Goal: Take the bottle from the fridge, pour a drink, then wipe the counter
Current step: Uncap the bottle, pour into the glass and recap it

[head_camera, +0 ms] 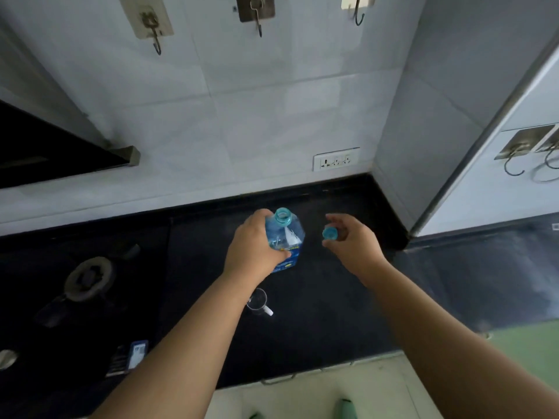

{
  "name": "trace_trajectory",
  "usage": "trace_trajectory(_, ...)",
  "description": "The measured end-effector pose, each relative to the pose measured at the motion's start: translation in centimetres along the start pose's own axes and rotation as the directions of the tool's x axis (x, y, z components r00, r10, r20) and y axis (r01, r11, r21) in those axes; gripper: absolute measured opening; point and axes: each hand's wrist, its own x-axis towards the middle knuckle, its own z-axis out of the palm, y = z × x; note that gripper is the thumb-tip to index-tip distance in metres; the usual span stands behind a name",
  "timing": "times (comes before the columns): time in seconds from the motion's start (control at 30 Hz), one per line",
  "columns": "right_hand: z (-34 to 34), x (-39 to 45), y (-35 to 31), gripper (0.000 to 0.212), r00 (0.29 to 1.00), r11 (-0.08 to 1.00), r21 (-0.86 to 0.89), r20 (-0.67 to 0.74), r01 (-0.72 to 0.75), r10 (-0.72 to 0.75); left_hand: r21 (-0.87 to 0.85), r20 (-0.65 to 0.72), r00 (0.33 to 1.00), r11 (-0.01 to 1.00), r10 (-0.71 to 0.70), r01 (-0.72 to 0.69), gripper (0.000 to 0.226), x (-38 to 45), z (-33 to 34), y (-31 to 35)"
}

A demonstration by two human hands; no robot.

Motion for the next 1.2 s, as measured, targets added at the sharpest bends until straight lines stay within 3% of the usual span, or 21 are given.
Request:
trace_trajectory(0.13, 2.6, -0.1, 5.8, 0.044, 0.987, 0.982, -0.144, 0.089, -0.123, 0.137, -0.047, 0.087, 0.995, 0.997, -0.054, 0.058, 0.076, -0.3, 4.4, -1.0)
trace_trajectory(0.3, 5.0, -0.9, 11.2, 0.033, 0.95, 0.949, -0.179, 0.129, -0.258, 0.283, -0.066, 0.179, 0.981, 0.994, -0.076, 0.089, 0.078, -1.2, 8.5, -2.0)
trace_trajectory(0.57, 6.6, -0.5, 15.2, 0.037, 0.931, 0.91, -0.309, 0.149, -0.277, 0.334, -0.077, 0.209, 0.974, 0.991, -0.091, 0.109, 0.08, -1.4, 10.7, -2.6)
trace_trajectory(0.9, 7.4, -0.1, 15.0, 0.061, 0.887, 0.827, -0.491, 0.204, -0.274, 0.415, -0.082, 0.312, 0.935, 0.976, -0.168, 0.202, 0.122, -2.3, 10.4, -3.0)
trace_trajectory(1.0, 7.3, -0.4, 13.1, 0.087, 0.932, 0.881, -0.435, 0.206, -0.185, 0.298, -0.03, 0.168, 0.939, 0.95, -0.302, 0.311, 0.115, -3.2, 10.0, -4.8)
trace_trajectory(1.1, 6.9, -0.6, 11.0, 0.107, 0.965, 0.975, -0.222, 0.257, 0.014, 0.045, -0.025, -0.073, 0.842, 0.845, -0.534, 0.534, 0.089, -5.0, 10.1, -7.6)
trace_trajectory(1.2, 7.0, -0.5, 9.9, 0.116, 0.941, 1.0, 0.005, 0.339, -0.006, 0.004, -0.075, -0.005, 0.684, 0.683, -0.729, 0.727, 0.093, -6.6, 11.2, -9.9)
